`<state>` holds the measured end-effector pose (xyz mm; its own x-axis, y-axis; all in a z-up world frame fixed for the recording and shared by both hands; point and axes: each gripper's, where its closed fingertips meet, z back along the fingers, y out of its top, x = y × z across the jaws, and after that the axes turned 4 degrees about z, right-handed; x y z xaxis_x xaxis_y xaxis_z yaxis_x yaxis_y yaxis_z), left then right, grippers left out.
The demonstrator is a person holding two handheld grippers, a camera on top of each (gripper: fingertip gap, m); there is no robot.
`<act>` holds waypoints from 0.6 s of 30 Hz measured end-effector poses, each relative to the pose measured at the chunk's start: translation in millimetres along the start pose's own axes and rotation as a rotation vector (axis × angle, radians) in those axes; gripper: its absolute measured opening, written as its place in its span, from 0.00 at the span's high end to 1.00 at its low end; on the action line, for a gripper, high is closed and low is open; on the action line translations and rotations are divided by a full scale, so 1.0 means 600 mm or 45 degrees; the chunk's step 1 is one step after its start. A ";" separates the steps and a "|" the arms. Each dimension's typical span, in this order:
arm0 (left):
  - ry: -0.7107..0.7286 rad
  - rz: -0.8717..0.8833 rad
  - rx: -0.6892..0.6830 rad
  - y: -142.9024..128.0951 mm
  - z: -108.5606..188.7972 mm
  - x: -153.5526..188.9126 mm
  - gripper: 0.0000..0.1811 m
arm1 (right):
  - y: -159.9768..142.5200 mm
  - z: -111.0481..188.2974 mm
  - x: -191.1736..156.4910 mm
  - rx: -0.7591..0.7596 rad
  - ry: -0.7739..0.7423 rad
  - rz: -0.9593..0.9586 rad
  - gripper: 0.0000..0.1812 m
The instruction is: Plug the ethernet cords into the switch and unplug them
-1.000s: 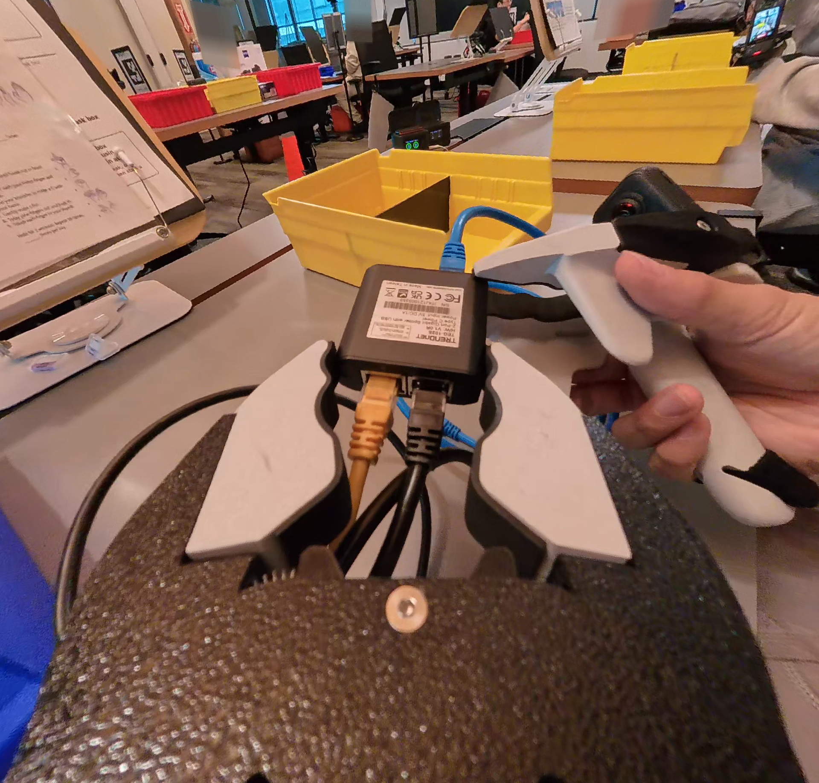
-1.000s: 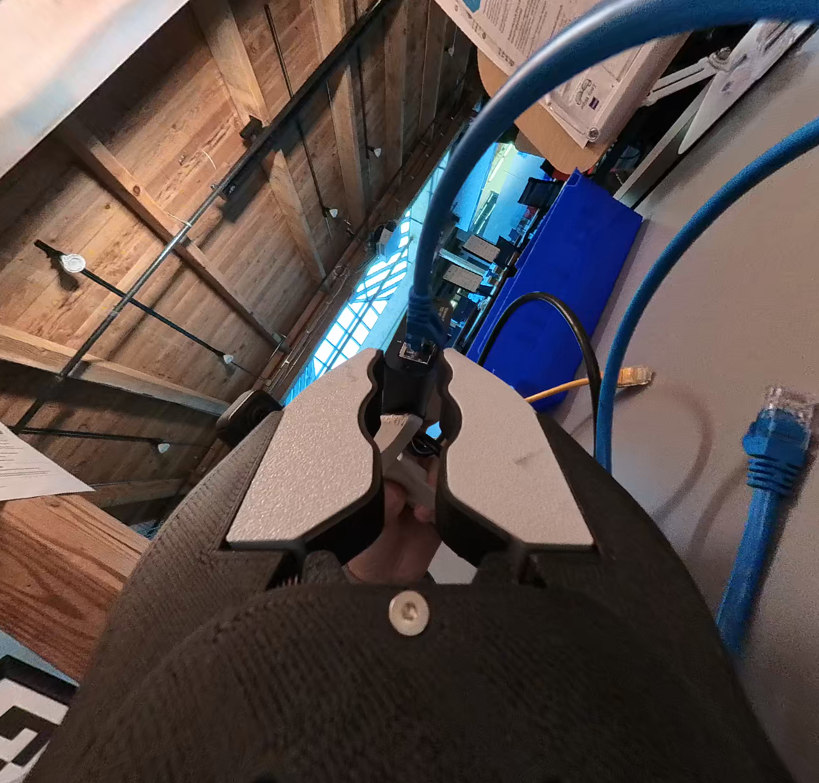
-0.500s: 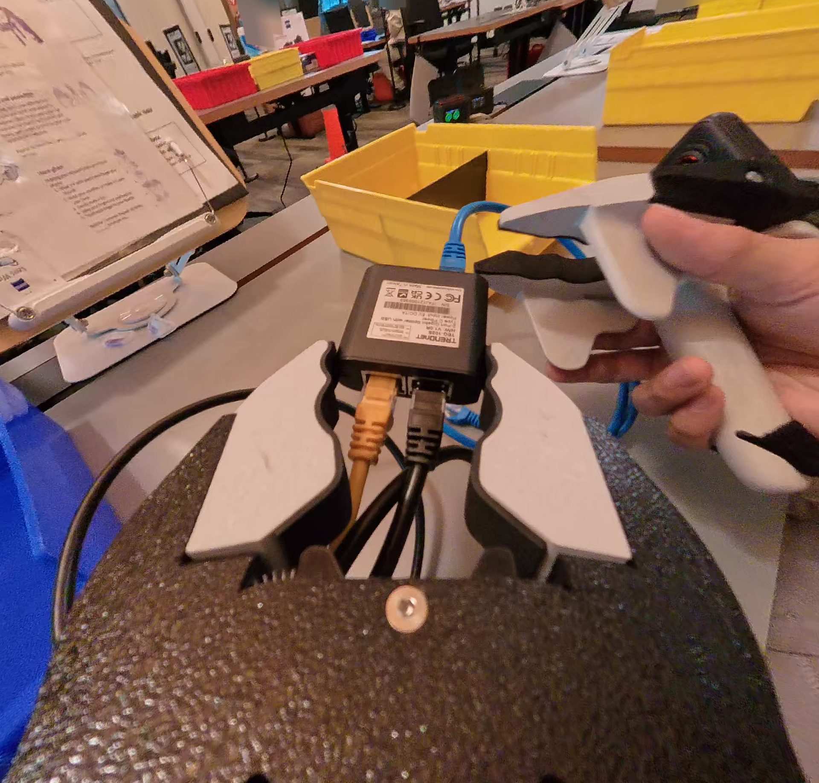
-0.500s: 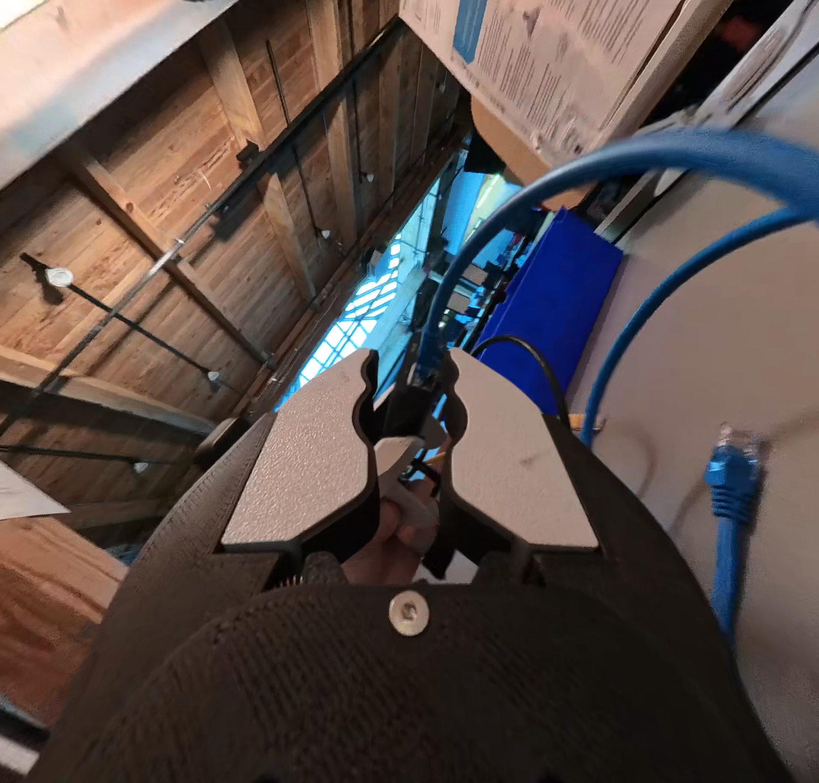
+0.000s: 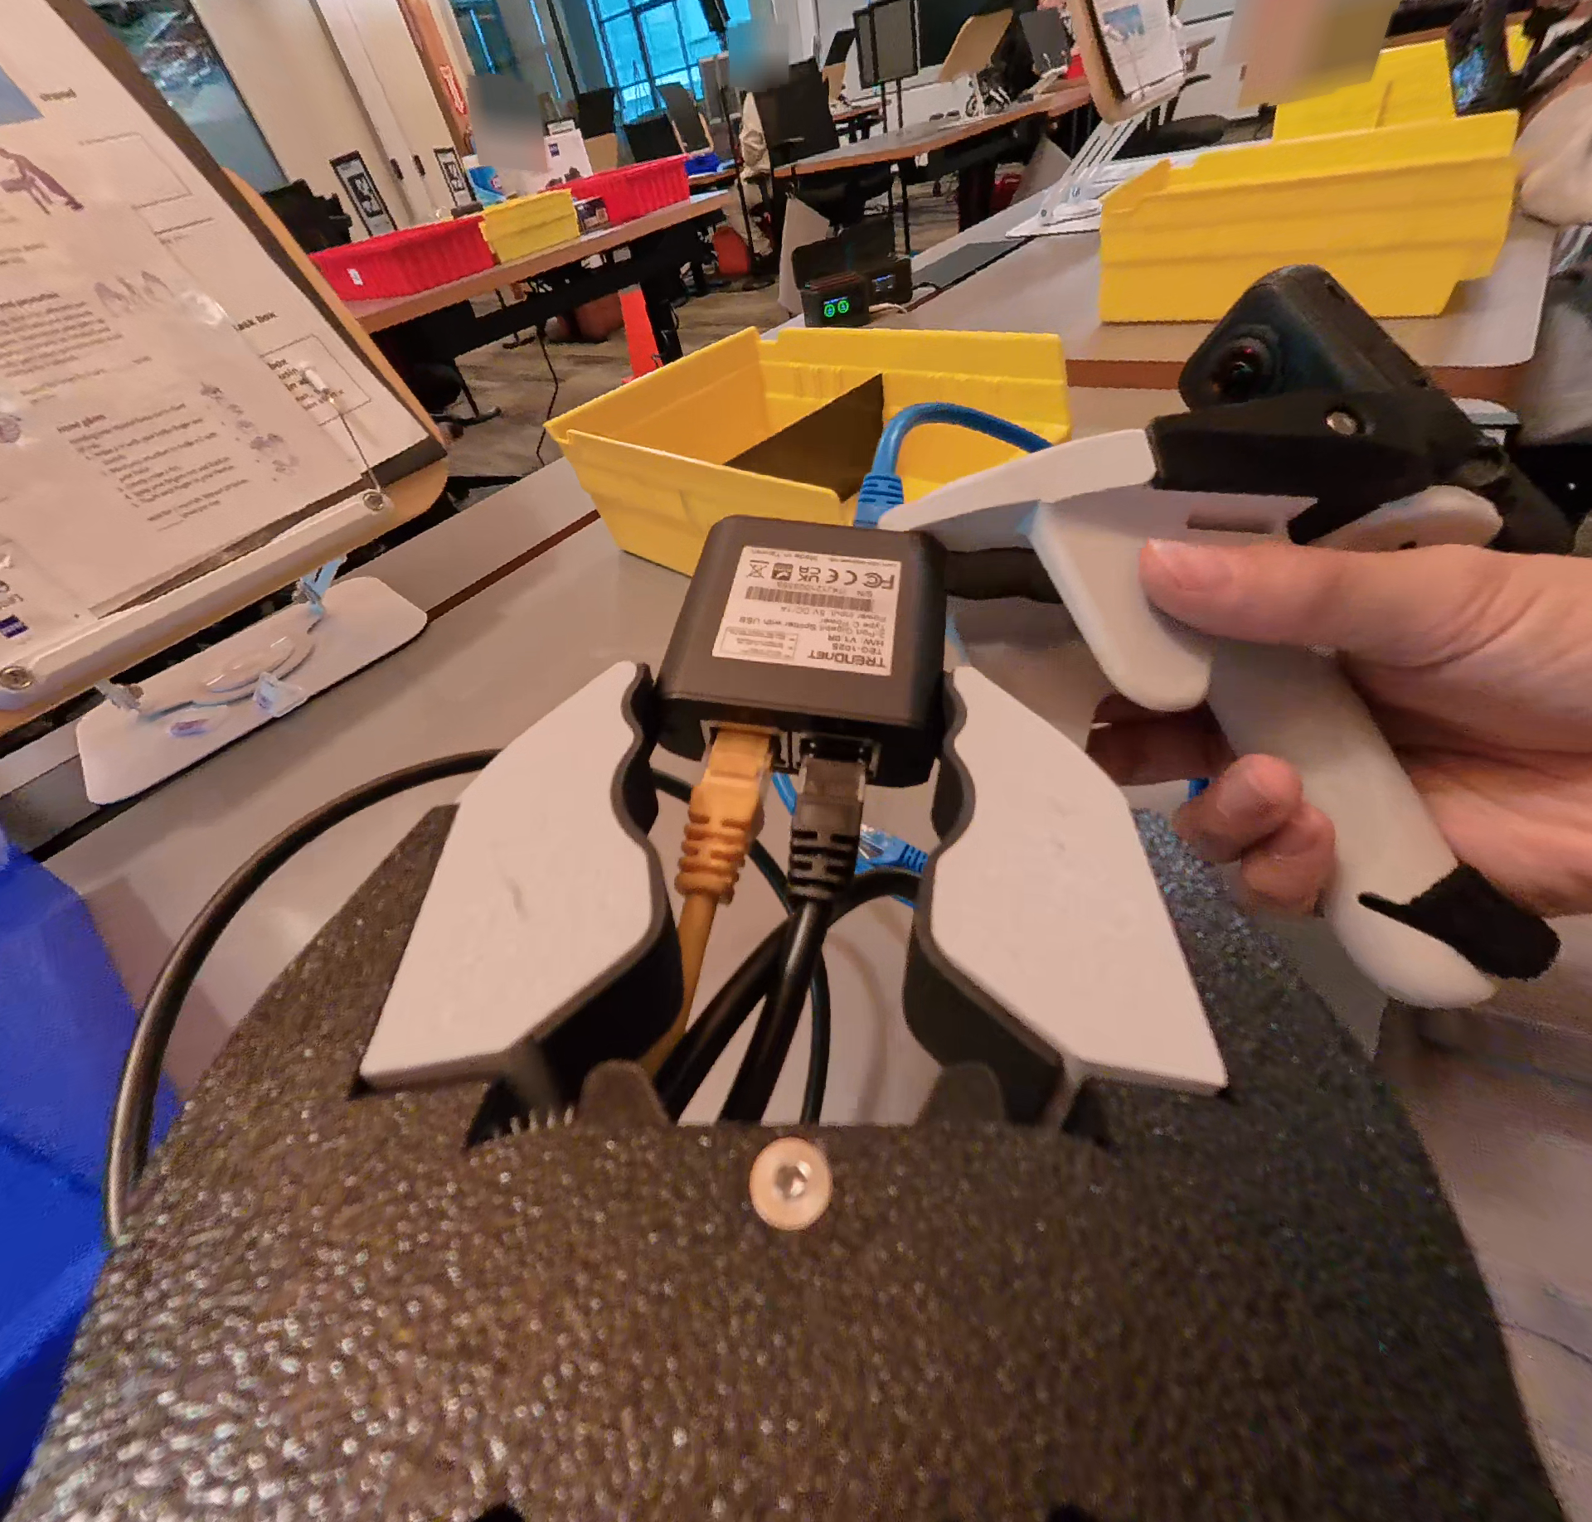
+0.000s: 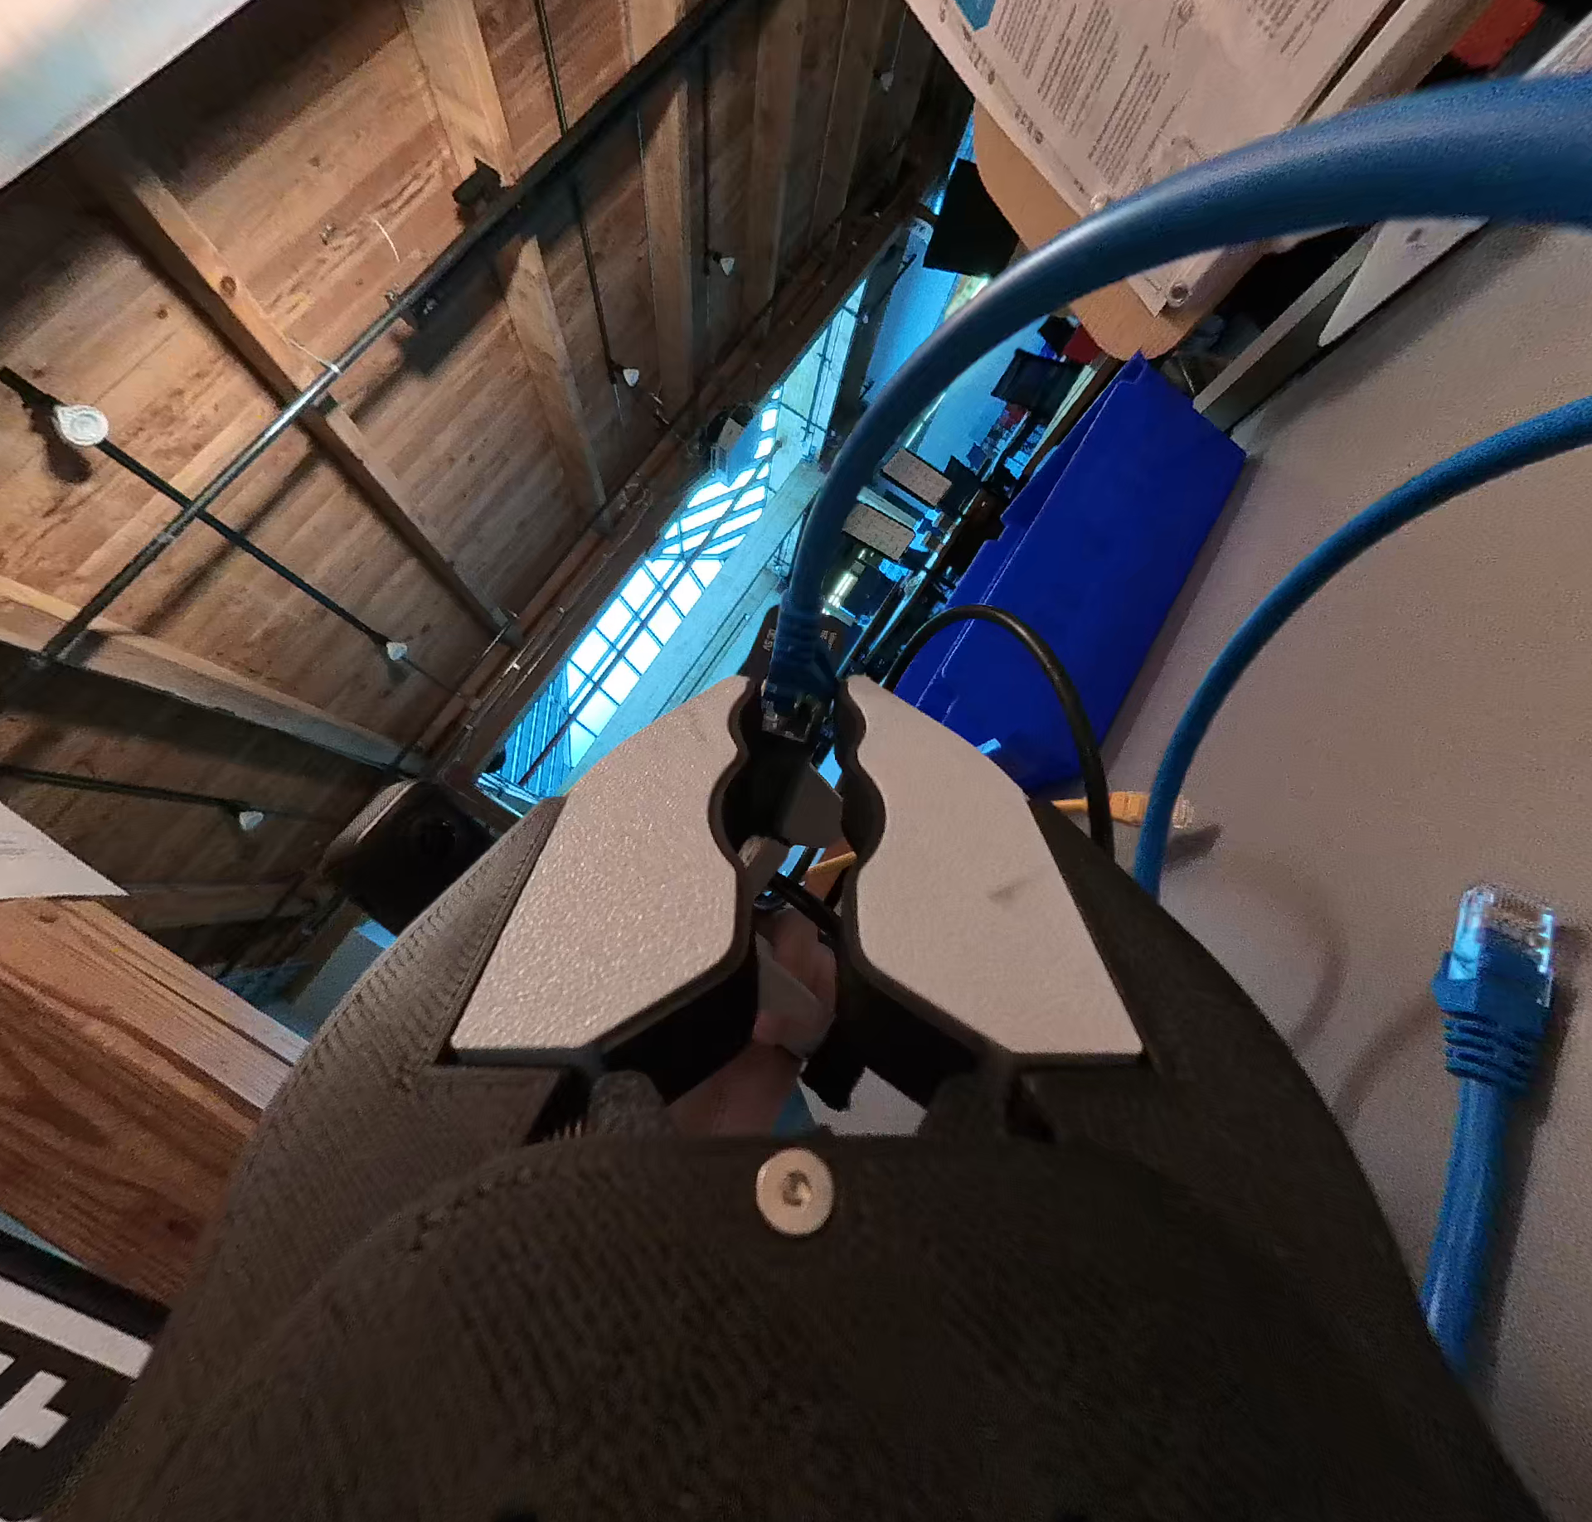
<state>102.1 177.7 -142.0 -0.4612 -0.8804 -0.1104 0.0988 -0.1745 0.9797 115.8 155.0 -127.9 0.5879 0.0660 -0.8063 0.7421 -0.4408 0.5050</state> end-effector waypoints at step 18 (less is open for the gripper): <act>0.095 -0.040 -0.061 -0.053 -0.008 -0.015 0.66 | -0.026 -0.008 0.049 -0.037 -0.003 -0.001 0.92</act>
<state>107.4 188.9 -172.8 -0.3975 -0.9045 -0.1546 0.1281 -0.2216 0.9667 123.1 168.0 -157.9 0.5864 0.0641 -0.8075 0.7518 -0.4143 0.5131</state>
